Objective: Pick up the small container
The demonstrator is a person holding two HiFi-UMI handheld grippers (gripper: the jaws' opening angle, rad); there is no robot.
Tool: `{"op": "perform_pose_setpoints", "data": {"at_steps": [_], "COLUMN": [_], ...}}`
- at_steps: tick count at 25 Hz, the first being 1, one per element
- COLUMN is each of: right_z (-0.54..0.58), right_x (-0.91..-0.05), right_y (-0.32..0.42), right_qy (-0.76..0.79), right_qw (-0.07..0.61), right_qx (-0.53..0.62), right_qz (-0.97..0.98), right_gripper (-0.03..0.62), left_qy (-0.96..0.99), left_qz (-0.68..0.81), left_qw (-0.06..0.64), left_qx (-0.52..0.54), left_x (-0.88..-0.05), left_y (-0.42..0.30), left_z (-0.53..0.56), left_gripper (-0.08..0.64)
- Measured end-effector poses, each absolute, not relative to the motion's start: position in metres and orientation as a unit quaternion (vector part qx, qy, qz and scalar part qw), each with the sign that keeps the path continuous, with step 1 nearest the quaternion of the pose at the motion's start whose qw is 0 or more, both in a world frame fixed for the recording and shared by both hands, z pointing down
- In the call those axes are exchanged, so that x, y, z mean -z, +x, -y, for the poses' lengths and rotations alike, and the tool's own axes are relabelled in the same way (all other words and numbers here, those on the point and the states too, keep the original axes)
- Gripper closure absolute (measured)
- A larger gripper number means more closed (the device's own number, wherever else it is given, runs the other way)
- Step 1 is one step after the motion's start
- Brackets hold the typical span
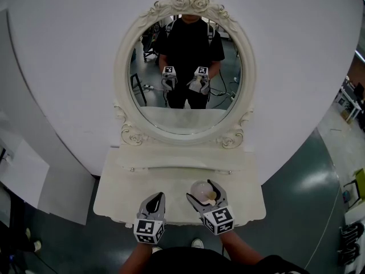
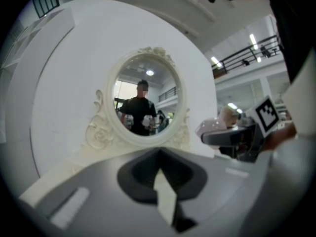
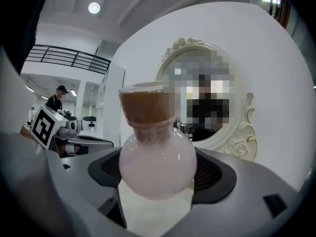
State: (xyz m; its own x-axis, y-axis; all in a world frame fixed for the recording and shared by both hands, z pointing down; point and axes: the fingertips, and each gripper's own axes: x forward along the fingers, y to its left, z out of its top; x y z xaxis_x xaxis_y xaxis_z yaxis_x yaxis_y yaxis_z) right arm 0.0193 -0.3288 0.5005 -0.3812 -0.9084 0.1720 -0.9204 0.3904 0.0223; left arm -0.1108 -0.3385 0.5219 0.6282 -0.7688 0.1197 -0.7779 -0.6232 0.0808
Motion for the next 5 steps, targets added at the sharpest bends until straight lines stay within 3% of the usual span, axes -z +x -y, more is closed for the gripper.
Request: {"op": "perform_pose_setpoints", "data": {"at_steps": [5], "right_z": [0.3292], "right_x": [-0.5013], "right_y": [0.0156], "right_qy": [0.546], "right_qw": [0.072], "right_qx": [-0.038], "right_qz": [0.834], "right_gripper": [0.230], "left_qy": [0.900], "left_qz": [0.430], "left_qw": [0.061], "left_qx": [-0.038], "left_x": [-0.5220], "left_y": [-0.1130], "left_z": [0.3384], "left_gripper": [0.552]}}
